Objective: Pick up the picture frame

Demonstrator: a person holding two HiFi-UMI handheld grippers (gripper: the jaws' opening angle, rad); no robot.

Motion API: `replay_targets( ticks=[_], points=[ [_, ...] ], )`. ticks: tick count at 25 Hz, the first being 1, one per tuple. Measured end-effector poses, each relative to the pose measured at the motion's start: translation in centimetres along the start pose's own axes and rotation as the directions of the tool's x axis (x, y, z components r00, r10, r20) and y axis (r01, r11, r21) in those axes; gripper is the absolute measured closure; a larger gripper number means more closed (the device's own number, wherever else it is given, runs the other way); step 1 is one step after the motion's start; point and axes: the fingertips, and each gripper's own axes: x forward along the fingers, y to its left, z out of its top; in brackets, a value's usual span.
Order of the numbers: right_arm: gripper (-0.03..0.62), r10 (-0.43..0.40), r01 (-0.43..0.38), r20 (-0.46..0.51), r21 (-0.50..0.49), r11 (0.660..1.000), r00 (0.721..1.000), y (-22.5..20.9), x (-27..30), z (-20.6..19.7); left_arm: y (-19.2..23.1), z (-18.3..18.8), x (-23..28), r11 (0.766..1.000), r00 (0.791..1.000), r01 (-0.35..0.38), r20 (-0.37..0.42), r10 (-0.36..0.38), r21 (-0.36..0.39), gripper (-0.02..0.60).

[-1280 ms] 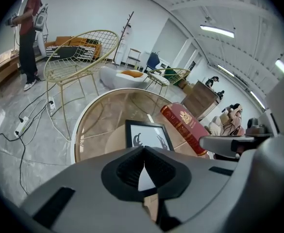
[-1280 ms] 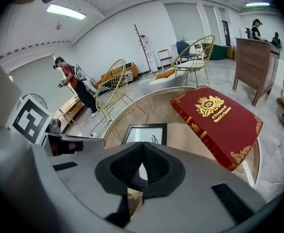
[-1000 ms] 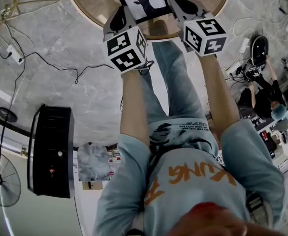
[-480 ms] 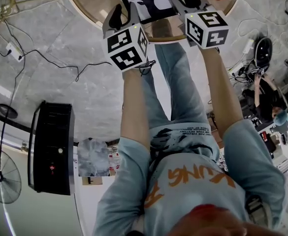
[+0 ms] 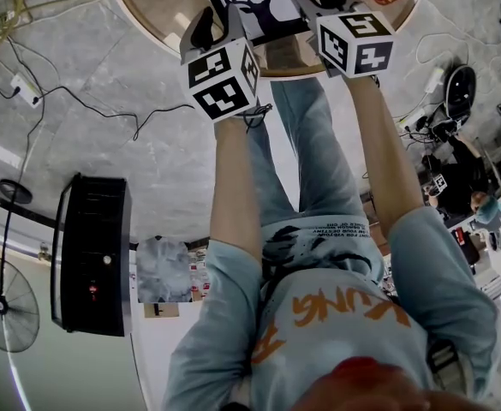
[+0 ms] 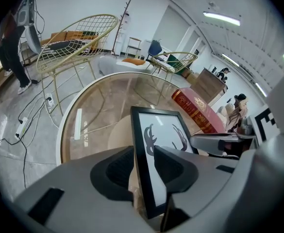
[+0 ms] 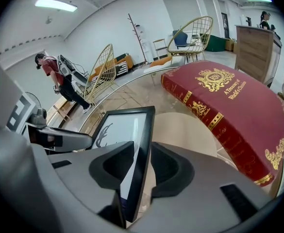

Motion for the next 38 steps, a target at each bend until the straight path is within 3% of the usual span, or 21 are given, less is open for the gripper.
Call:
replay_targets(
  ticks=[9,15,20,32,38],
  points=[
    [0.508,-0.037,0.037,-0.005,0.031,0.999,0.999,-0.1,0.9,-0.4,0.3,-0.7,1.3,0.999,0.999,-0.022,-0.045,0.021,-0.036,0.451],
    [0.523,-0.011,0.01,0.004,0.115,0.993,1.0,-0.5,0.8,-0.6,0.3,-0.7,1.1,0.998,1.0,-0.007,-0.029,0.005,-0.066,0.478],
    [0.526,-0.014,0.013,0.003,0.109,0.994,1.0,0.4,0.2,-0.1,0.7,0.2,-0.4,0.998,1.0,-0.015,-0.006,0.015,-0.056,0.499],
    [0.528,-0.053,0.035,0.13,0.136,0.99,0.99,5.8,-7.2,5.7,-0.1,5.9,-9.4,1.0,0.996,0.014,0.09,-0.016,0.02,0.502],
    [0.528,-0.072,0.035,0.246,0.153,0.988,0.967,9.5,-12.3,11.3,-0.6,11.6,-15.6,0.997,0.983,0.032,0.178,-0.045,0.077,0.503]
  ],
)
